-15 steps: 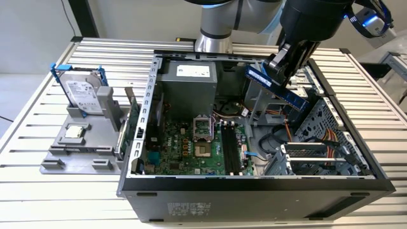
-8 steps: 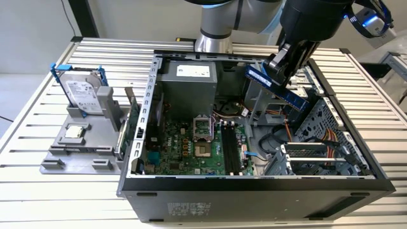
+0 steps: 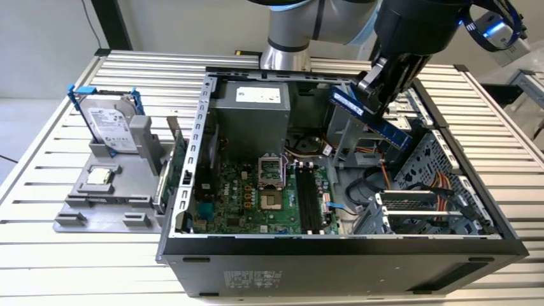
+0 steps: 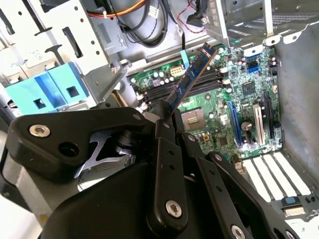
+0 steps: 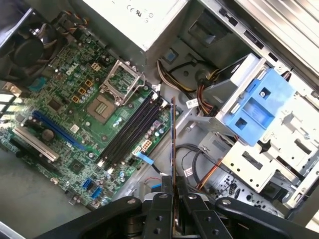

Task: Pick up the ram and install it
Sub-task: 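Insert the ram into the slot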

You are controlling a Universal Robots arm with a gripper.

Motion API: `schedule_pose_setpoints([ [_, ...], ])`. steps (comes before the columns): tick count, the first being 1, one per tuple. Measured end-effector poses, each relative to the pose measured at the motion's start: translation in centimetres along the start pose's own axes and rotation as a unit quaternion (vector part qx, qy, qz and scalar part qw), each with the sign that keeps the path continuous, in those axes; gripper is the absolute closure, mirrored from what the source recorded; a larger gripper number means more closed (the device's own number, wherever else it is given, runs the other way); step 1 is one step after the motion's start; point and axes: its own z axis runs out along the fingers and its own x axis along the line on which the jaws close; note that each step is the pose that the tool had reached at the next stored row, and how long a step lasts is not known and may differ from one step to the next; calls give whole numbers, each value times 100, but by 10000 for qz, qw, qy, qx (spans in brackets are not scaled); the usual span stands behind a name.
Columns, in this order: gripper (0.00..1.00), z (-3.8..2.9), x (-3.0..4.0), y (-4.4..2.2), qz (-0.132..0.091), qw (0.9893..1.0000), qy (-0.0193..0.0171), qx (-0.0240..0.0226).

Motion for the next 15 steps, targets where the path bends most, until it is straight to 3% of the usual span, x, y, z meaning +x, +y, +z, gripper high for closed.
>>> schedule_pose_setpoints([
  [15, 100, 0, 0, 0, 335, 9994, -10, 25],
])
